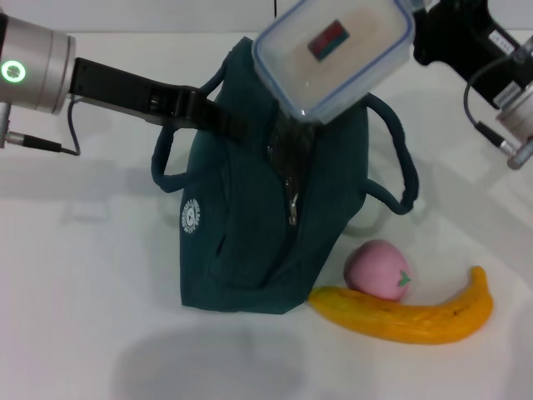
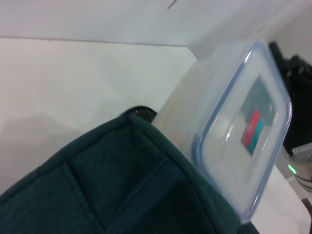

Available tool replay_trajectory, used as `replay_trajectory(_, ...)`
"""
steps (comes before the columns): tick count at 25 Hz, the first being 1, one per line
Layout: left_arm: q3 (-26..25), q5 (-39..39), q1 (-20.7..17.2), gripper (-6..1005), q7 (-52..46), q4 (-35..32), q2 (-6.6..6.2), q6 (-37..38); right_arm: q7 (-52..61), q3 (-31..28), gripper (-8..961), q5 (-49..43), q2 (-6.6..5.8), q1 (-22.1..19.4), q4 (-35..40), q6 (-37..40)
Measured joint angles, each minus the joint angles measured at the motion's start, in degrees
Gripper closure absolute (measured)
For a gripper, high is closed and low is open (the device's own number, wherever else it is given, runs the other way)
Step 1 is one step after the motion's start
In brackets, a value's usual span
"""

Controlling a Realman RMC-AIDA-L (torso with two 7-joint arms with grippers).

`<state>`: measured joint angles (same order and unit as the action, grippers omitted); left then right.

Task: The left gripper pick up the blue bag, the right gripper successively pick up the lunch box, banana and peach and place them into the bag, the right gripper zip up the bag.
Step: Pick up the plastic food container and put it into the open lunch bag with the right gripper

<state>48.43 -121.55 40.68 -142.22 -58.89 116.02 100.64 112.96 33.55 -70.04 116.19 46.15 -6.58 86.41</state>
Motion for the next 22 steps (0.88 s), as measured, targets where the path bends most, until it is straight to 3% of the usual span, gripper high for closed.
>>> replay_trajectory(9, -0.09, 0.0, 0.75, 958, 0.35, 0.05, -0.45, -1.31, -1.42, 0.26, 824, -3.78, 0.0, -1.36, 0.48, -2.11)
replay_trajectory(16, -0.09, 0.01, 3.92, 957, 1.71, 4.44, -0.49, -2.18, -1.78, 0.7, 821, -6.73, 0.0, 0.58, 0.22, -5.7)
replay_trajectory(22, -0.09, 0.01, 4.37, 957, 2.21, 4.99, -0.62, -2.21, -2.04, 0.63, 819, -7.74, 0.0, 2.68, -0.28, -8.71)
